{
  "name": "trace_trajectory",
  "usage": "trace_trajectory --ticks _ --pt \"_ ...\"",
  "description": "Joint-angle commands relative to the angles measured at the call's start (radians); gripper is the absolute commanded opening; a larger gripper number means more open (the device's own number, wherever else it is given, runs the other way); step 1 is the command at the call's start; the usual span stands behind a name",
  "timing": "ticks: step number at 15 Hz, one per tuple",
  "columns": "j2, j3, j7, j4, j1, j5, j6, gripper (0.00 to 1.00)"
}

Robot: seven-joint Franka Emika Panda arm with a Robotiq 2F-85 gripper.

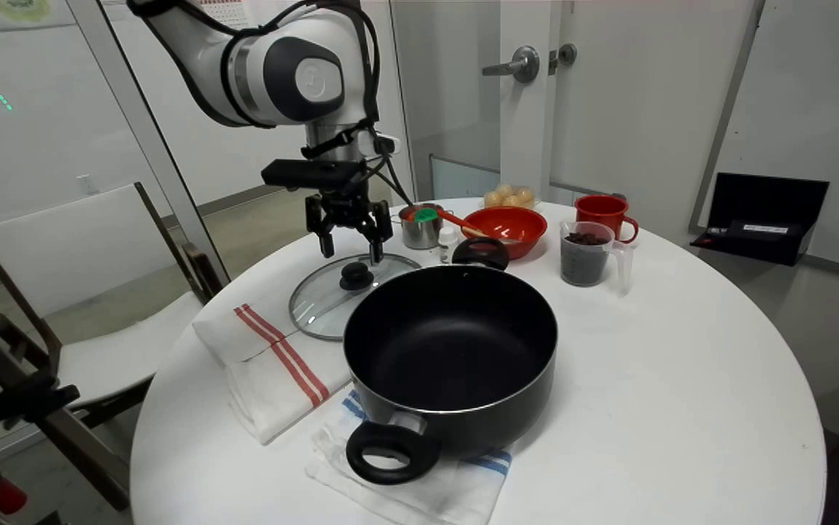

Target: Put the lid on the pan

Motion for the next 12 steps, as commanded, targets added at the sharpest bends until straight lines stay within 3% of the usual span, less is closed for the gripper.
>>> trace_trajectory --ticks 1,9,10,12 --pt "0.077 0.005 -0.021 0.107 0.009 0.006 -0.041 1.00" --pt "0.138 0.008 -0.028 0.180 0.006 0.009 -0.073 0.99" --pt "0.141 0.009 -0.031 0.185 0.005 0.009 -0.075 0.74" --pt "0.149 0.008 -0.033 0.196 0.006 0.008 -0.082 0.69"
